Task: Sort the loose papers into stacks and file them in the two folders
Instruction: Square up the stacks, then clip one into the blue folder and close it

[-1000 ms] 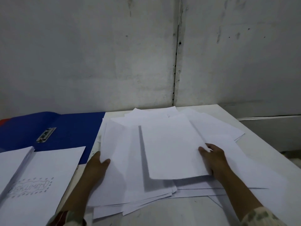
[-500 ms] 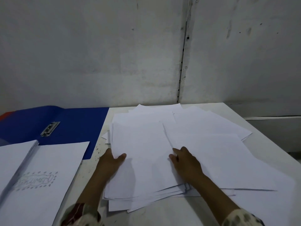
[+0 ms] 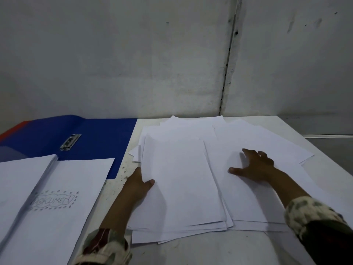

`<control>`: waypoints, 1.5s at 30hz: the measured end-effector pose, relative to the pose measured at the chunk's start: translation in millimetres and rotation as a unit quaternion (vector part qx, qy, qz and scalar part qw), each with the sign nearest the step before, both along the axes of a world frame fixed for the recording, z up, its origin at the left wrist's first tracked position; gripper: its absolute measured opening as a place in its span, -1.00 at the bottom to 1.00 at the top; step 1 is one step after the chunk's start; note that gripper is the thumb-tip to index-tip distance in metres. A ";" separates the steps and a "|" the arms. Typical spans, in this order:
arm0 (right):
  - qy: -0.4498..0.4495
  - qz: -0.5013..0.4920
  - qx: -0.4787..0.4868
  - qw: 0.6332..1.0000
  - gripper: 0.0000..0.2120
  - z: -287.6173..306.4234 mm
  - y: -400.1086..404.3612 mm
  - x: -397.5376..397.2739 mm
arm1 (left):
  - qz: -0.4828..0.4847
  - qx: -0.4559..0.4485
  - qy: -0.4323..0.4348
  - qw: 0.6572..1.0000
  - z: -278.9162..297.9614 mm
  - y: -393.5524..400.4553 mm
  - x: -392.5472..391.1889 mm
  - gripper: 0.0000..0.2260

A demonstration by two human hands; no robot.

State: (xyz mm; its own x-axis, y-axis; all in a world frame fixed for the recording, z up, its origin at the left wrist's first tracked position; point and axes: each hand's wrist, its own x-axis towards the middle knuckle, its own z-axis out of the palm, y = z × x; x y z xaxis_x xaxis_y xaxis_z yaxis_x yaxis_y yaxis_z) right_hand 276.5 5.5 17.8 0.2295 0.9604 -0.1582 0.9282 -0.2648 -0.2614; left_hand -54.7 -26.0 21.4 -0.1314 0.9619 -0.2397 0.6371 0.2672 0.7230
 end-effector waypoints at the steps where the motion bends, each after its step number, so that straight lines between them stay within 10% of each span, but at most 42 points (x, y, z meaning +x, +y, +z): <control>1: -0.009 0.000 -0.002 1.000 -0.02 2.6 3.4 3.3 | -0.001 0.003 0.008 1.000 0.0 0.1 1.3 -0.54; 15: -0.028 0.028 -0.031 0.999 -0.07 17.4 12.7 19.7 | -0.012 -0.022 0.057 0.998 -5.9 5.6 2.9 -0.42; 25: -0.055 0.043 -0.038 0.997 -0.59 20.3 11.6 27.6 | -0.017 -0.024 0.073 0.997 -1.3 4.1 5.7 -0.43; 35: 0.116 -0.113 0.180 0.970 -0.89 8.4 -15.0 65.6 | -0.001 0.004 0.038 0.999 5.0 -3.1 5.2 -0.52; 45: 0.324 -0.284 0.260 0.864 -0.70 8.7 -38.5 51.5 | 0.008 0.020 0.019 1.000 8.4 -4.5 -2.9 -0.54</control>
